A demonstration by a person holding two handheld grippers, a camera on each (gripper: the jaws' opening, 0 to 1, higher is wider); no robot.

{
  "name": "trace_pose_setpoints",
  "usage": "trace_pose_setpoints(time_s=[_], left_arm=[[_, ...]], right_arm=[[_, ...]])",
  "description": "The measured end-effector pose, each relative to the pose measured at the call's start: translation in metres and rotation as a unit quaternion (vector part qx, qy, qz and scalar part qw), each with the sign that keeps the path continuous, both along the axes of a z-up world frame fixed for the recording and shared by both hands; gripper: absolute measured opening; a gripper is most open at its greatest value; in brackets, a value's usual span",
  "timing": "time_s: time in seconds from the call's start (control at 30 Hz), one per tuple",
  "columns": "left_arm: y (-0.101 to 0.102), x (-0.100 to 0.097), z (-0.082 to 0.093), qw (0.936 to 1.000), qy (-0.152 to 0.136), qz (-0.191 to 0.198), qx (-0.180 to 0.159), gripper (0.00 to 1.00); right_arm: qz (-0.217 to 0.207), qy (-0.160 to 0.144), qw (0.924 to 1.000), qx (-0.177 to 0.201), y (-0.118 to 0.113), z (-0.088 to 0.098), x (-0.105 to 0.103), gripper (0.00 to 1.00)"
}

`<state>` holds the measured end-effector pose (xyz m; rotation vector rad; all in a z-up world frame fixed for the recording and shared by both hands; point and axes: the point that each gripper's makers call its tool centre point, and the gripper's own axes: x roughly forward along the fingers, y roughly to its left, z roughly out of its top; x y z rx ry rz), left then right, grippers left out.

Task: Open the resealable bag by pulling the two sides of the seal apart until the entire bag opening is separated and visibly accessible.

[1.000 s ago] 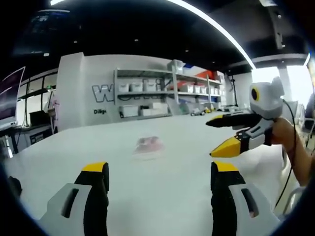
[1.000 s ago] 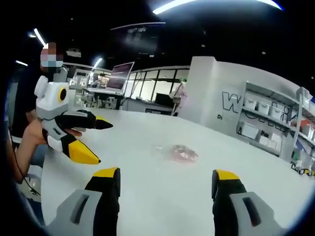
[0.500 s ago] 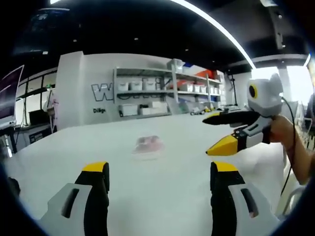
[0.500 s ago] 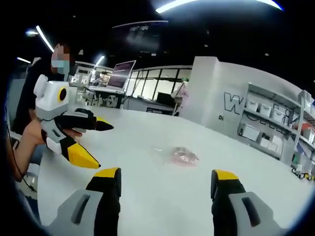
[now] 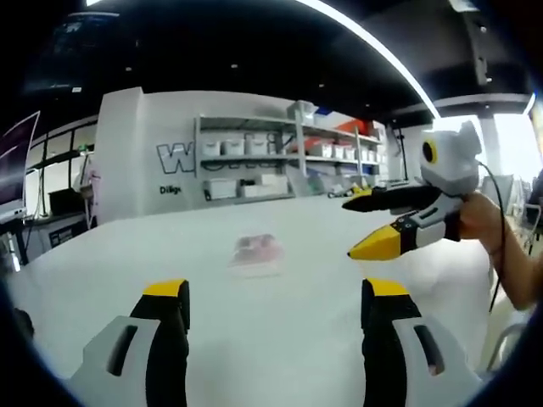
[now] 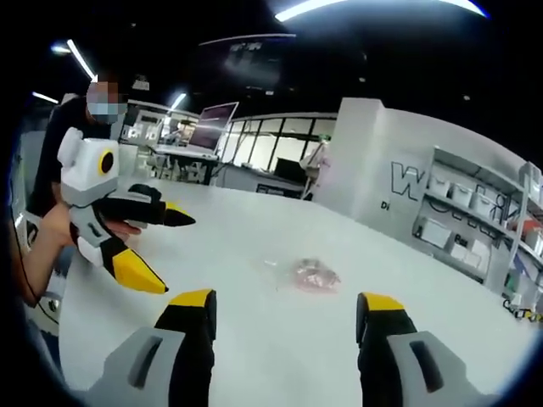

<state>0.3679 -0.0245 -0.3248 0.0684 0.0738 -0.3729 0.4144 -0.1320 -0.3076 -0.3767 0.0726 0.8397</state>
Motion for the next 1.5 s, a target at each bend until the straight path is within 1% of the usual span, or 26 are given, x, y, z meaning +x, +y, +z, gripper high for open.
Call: trace_pose_setpoints(time_s=[0.2,0.37,0.5,0.8,0.97,1.1,1.4,1.5], left_arm=[[0.005,0.007,-0.002,1.0000,0.005,0.008,0.000,0.82],[0.007,0.011,-0.002,0.9999,0.003,0.013,0.000,0.80],[0.008,0.014,-0.004,0.9999,0.006,0.016,0.002,0.80],[0.008,0.015,-0.003,0.9999,0.006,0.016,0.001,0.79],[0.009,0.016,-0.003,0.9999,0.006,0.013,0.000,0.79],[0.010,0.018,-0.003,0.9999,0.005,0.013,0.001,0.79],[0.012,0.024,-0.002,0.9999,0.002,0.016,-0.001,0.78],[0.012,0.025,-0.002,0.9999,0.000,0.016,-0.001,0.78]], right_arm=[[0.012,0.002,0.9999,-0.006,0.006,0.002,0.004,0.64],[0.018,0.001,0.9998,-0.011,0.010,0.002,0.007,0.59],[0.032,0.003,0.9993,-0.017,0.015,0.001,0.008,0.55],[0.034,0.000,0.9992,-0.021,0.018,0.003,0.012,0.54],[0.035,0.002,0.9988,-0.033,0.019,0.000,0.015,0.54],[0.038,0.002,0.9983,-0.044,0.022,-0.002,0.019,0.51],[0.037,0.006,0.9985,-0.041,0.023,-0.002,0.022,0.48],[0.034,0.002,0.9986,-0.041,0.023,-0.001,0.023,0.50]])
